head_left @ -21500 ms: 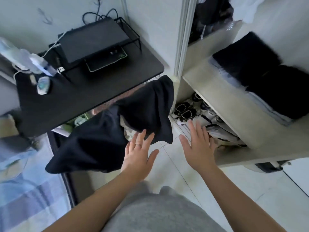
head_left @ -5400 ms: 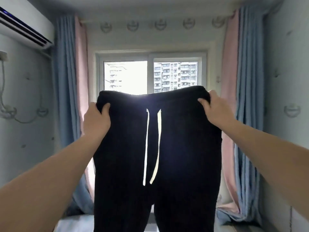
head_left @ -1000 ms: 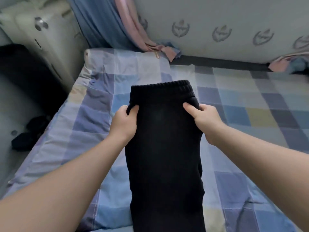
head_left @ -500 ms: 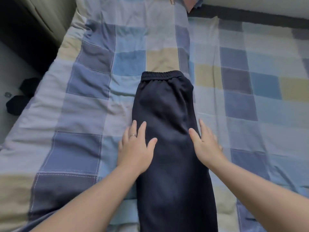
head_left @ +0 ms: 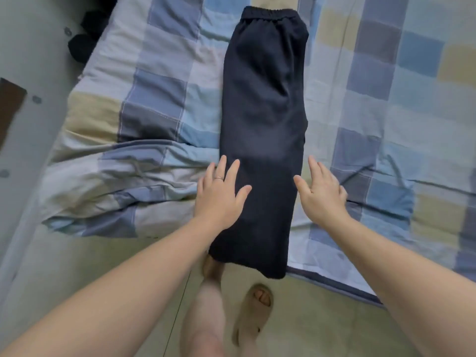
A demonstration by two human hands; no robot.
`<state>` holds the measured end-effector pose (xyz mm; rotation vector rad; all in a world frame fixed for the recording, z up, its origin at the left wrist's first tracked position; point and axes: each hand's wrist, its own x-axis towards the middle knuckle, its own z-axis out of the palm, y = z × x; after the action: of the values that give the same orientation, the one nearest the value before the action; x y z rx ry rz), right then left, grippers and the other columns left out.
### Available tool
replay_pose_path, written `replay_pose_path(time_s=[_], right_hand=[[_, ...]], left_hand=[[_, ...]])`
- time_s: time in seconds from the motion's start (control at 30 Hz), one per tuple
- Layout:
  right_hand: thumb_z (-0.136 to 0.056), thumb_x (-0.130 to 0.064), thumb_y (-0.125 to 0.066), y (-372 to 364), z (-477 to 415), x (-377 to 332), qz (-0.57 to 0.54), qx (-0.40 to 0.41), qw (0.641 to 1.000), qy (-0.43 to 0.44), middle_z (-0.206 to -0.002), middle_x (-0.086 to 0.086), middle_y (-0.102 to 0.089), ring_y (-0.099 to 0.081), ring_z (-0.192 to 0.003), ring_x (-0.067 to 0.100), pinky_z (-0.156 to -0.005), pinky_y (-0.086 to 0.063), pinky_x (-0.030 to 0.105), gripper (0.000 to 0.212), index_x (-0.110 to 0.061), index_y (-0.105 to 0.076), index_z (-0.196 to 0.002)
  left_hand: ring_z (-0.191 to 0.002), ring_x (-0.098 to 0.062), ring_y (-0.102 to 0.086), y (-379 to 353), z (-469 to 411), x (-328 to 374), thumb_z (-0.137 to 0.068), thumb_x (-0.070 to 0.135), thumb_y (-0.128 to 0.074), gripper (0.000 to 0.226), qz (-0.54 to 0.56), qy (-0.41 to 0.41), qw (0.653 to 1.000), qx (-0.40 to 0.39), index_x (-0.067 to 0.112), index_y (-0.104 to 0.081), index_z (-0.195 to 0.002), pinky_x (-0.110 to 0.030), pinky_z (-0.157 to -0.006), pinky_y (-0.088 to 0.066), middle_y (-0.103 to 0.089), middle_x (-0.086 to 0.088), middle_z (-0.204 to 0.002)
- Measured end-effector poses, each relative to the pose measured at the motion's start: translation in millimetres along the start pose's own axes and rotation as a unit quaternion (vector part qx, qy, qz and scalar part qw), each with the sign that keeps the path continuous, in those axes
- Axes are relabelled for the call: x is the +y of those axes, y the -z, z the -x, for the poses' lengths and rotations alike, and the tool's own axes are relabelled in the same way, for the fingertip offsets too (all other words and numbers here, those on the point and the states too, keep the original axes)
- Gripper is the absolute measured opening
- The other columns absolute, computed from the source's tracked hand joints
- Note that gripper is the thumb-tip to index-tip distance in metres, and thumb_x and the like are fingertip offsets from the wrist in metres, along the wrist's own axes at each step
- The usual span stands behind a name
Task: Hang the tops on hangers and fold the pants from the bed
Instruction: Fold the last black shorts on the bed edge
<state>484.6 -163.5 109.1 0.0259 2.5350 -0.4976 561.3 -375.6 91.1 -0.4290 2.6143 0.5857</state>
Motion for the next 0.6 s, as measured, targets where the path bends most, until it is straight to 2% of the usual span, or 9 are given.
replay_pose_path(time_s=[0.1,0.33,0.47,0.53,0.6], right_hand=[[-0.104,-0.051,-0.033,-22.8,60.0,26.1,-0.006,-0.026,1.000,-0.001,-0.166,-0.004,-0.018,-0.015,-0.152,0.020,-0.120,-0.014,0.054,0.061,-0.034,-0.014,-0.159],[-0.104,-0.051,-0.034,-85.1,129.8,87.4,-0.036,-0.101,0.994,-0.026,-0.167,-0.006,-0.018,-0.016,-0.153,0.021,-0.120,-0.019,0.055,0.062,-0.032,-0.014,-0.160],[-0.105,-0.046,-0.037,-130.8,138.0,120.5,-0.062,-0.120,0.990,-0.034,-0.166,-0.004,-0.019,-0.016,-0.152,0.022,-0.121,-0.019,0.052,0.063,-0.027,-0.014,-0.160],[-0.105,-0.044,-0.039,-156.6,136.6,132.3,-0.080,-0.124,0.988,-0.041,-0.165,-0.003,-0.021,-0.018,-0.152,0.023,-0.120,-0.021,0.051,0.064,-0.025,-0.014,-0.160],[-0.104,-0.041,-0.043,-182.5,133.4,142.2,-0.109,-0.123,0.985,-0.048,-0.164,-0.001,-0.024,-0.022,-0.150,0.021,-0.119,-0.025,0.045,0.064,-0.023,-0.017,-0.159]], left_hand=[[-0.154,-0.025,-0.004,-38.3,69.4,-10.8,-0.101,0.058,-0.033,0.067,0.041,0.041,0.998,-0.017,0.032,-0.012,-0.159,-0.047,-0.121,-0.015,-0.006,0.000,-0.169],[-0.152,-0.025,-0.012,-118.1,152.2,-57.7,-0.100,0.053,-0.044,0.069,0.127,0.130,0.980,-0.082,0.028,-0.019,-0.159,-0.049,-0.119,-0.022,-0.016,0.001,-0.167],[-0.149,-0.025,-0.022,-158.4,157.8,-87.7,-0.098,0.048,-0.054,0.069,0.213,0.146,0.962,-0.091,0.029,-0.025,-0.157,-0.043,-0.117,-0.025,-0.028,0.005,-0.163],[-0.148,-0.021,-0.027,-178.2,150.2,-101.4,-0.096,0.048,-0.059,0.072,0.246,0.154,0.953,-0.085,0.029,-0.027,-0.157,-0.039,-0.116,-0.028,-0.032,0.005,-0.161],[-0.146,-0.014,-0.032,-197.5,141.0,-112.8,-0.093,0.047,-0.064,0.075,0.281,0.163,0.943,-0.072,0.028,-0.028,-0.156,-0.030,-0.110,-0.030,-0.035,0.007,-0.159]])
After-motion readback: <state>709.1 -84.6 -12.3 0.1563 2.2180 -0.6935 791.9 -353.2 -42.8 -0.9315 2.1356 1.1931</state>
